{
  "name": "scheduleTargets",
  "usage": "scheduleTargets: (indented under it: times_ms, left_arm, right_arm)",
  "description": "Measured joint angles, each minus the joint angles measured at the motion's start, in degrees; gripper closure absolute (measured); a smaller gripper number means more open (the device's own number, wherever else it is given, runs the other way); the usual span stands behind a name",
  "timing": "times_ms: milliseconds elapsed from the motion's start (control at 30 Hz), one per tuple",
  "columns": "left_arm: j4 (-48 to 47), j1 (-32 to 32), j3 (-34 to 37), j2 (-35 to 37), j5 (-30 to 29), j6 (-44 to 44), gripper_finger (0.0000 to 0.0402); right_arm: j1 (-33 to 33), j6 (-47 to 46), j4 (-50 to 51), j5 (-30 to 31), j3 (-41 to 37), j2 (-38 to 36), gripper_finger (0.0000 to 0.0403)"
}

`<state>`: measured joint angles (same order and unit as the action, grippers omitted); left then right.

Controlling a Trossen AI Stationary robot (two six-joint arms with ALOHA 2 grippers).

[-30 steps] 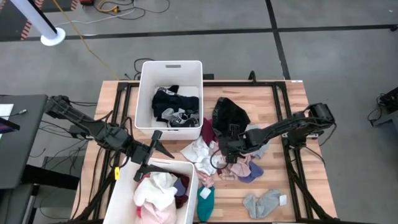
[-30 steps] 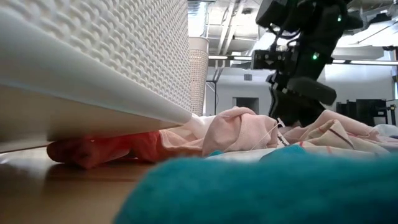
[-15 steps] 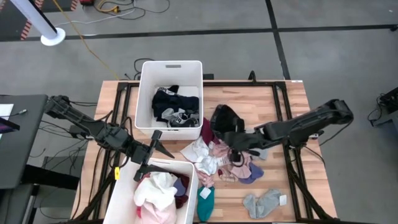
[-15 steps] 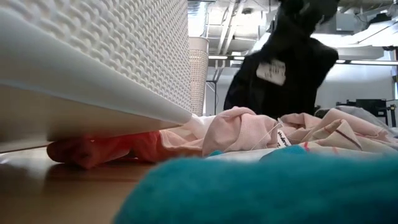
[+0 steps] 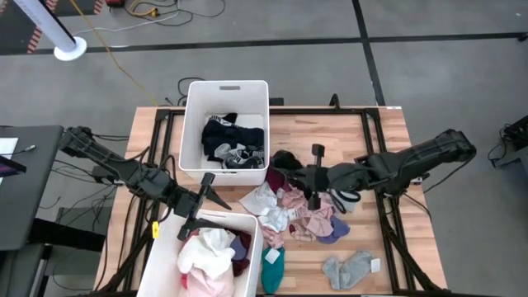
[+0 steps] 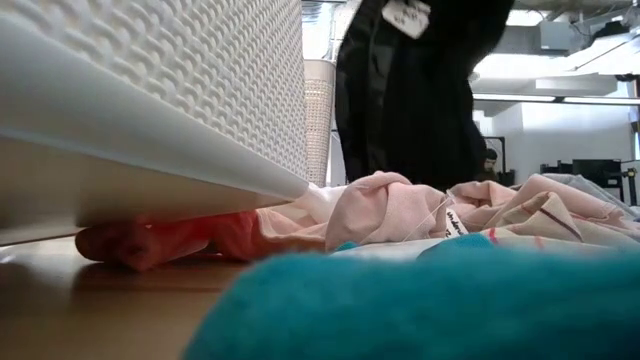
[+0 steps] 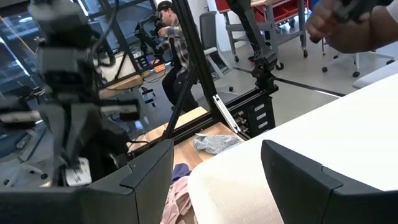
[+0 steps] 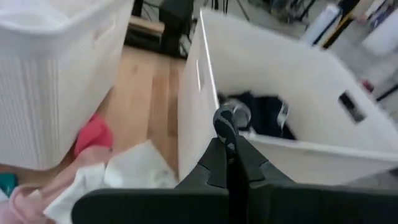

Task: Sort clothes
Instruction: Put the black underwear into the top white laundry bin

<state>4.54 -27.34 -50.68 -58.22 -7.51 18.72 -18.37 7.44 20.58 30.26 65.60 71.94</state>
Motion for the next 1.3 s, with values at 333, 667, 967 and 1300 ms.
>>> scheduleTargets:
  times_ms: [333,667,967,1300]
  left_arm:
    - [2.6,0.4,0.0,0.0,-3.0,2.5,0.0166]
    - [8.6,6.5,0.0,0.0,-3.1,2.7,0.0166]
    - [16.4,12.3,-0.1,-2.4,-3.1,3.2,0.0166]
    - [30.0,14.9,-0.3,-10.9,-3.6,6.7,0.0165]
  right_arm:
    - [0.0,9.3,-0.2,0.0,10.9,0.1,0.0397]
    - [-0.1,15.6,-1.9,-1.9,17.5,0.1,0.0397]
    - [0.0,20.1,-6.1,-4.4,19.5,0.5,0.0397]
    - [0.1,23.1,-12.1,-8.5,19.6,0.5,0.0397]
